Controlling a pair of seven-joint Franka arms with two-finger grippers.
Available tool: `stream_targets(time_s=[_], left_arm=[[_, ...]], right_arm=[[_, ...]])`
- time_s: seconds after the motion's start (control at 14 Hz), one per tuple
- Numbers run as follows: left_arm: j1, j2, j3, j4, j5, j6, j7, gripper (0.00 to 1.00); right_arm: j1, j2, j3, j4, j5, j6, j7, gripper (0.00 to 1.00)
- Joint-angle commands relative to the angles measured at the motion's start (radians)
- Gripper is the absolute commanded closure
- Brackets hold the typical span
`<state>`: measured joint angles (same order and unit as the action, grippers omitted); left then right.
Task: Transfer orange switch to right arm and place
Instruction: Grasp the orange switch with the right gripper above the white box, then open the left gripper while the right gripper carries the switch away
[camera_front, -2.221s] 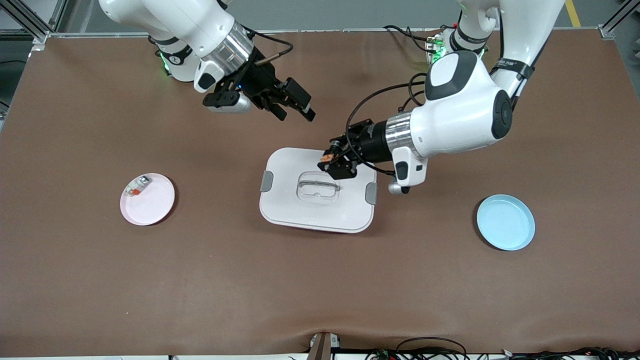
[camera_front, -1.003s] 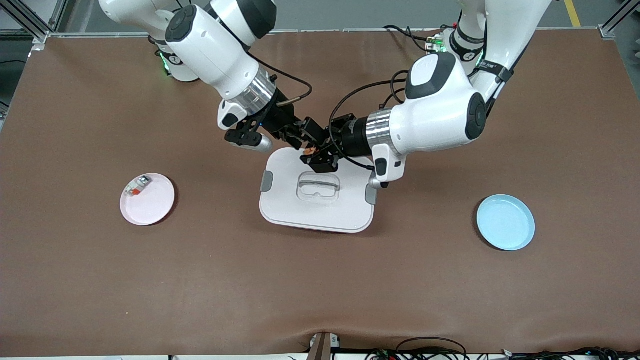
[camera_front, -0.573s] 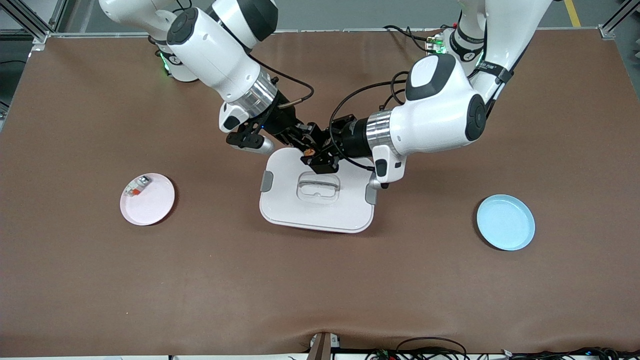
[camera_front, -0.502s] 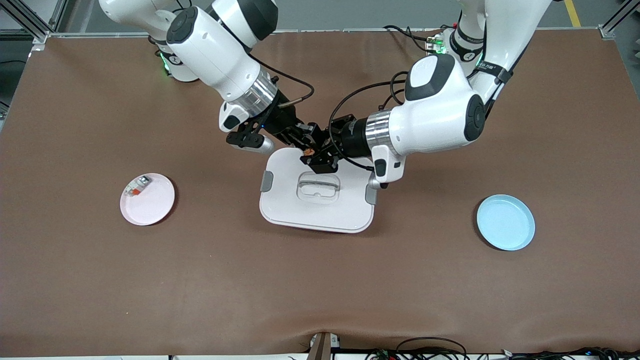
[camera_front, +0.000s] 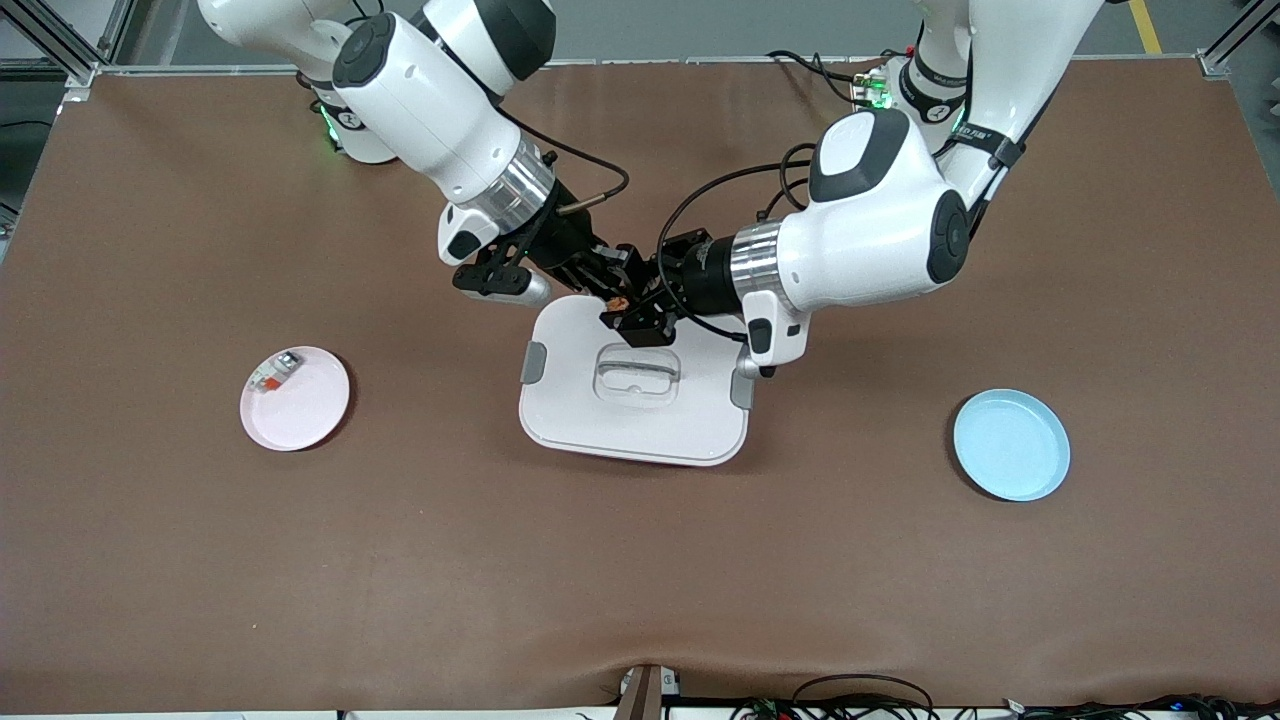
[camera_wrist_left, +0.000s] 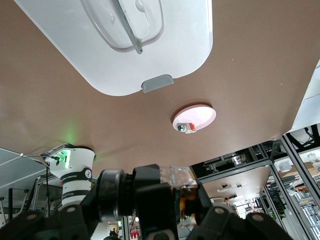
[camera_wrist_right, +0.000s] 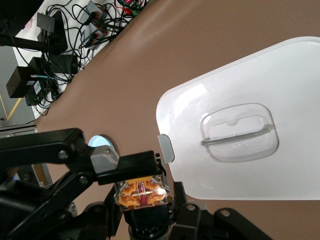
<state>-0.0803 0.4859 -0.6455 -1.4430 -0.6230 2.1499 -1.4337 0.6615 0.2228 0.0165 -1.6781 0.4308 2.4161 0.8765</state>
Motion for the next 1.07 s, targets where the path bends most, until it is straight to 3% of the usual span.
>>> stream_targets(time_s=[0.0,0.36,0.64,0.86,1.0], left_arm=[[0.017,-0.032,0.003,0.009,0.014,0.002,-0.001,0.00],[0.118,-0.079,-0.002,0.010,0.130,-0.019,0.004,0.00],[0.212,-0.101,0.000,0.010,0.348,-0.042,0.068,0.00],[0.264,-0.101,0.003,0.010,0.541,-0.100,0.148,0.00],[0.280,-0.101,0.004,0.010,0.716,-0.178,0.212,0.00]], right_arm=[[-0.028,0.013,-0.003,0.041,0.009,-0.075,-0.025,1.00],[-0.164,-0.014,-0.006,0.090,0.005,-0.363,-0.424,1.00],[-0.354,-0.030,-0.009,0.090,-0.019,-0.621,-0.875,1.00],[-0.427,-0.027,-0.009,0.078,-0.289,-0.660,-1.260,1.00],[-0.480,-0.022,-0.009,0.055,-0.406,-0.655,-1.458,1.00]])
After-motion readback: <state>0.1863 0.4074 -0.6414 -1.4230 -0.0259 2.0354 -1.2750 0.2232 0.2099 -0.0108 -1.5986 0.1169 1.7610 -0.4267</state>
